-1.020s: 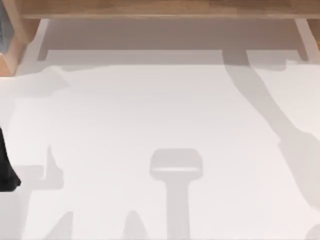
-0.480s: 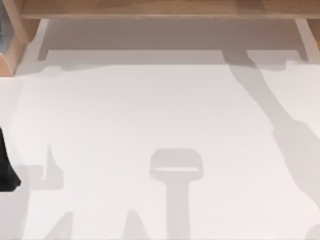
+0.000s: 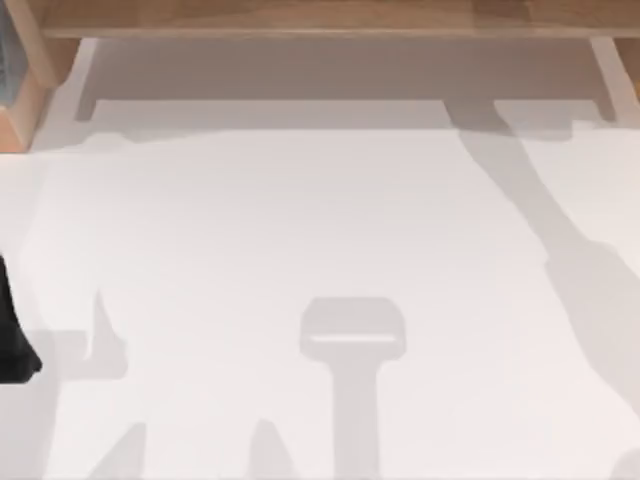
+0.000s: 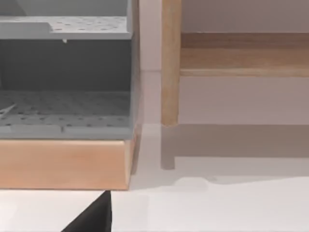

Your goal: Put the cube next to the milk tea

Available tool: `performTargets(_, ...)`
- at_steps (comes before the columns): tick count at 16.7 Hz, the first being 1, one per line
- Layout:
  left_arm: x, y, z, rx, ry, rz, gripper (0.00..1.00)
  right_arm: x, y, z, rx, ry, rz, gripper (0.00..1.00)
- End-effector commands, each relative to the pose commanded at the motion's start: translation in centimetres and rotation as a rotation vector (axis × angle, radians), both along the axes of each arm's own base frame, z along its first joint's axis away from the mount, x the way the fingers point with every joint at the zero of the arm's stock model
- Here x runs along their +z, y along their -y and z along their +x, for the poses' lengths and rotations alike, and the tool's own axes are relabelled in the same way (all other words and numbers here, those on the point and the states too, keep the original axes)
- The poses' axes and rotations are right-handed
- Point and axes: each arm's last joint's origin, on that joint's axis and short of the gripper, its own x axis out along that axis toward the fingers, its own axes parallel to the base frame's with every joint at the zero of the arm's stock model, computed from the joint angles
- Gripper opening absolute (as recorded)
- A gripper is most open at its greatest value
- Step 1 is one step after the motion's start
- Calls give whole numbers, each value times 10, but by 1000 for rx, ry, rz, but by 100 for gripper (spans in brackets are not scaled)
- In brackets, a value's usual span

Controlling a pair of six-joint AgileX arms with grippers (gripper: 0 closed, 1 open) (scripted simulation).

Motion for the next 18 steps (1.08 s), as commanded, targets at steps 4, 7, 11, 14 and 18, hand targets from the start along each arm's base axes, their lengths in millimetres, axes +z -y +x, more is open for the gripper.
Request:
performTargets(4, 0, 0, 0, 0, 0, 0, 100, 0, 0, 0, 0, 0, 0, 17)
performTargets(7, 0, 0, 0, 0, 0, 0, 100, 0, 0, 0, 0, 0, 0, 0)
performTargets(11, 0, 0, 0, 0, 0, 0, 100, 0, 0, 0, 0, 0, 0, 0)
performTargets(14, 0, 0, 0, 0, 0, 0, 100, 0, 0, 0, 0, 0, 0, 0)
performTargets(18, 0, 0, 0, 0, 0, 0, 100, 6, -1, -1, 3, 2, 3, 0)
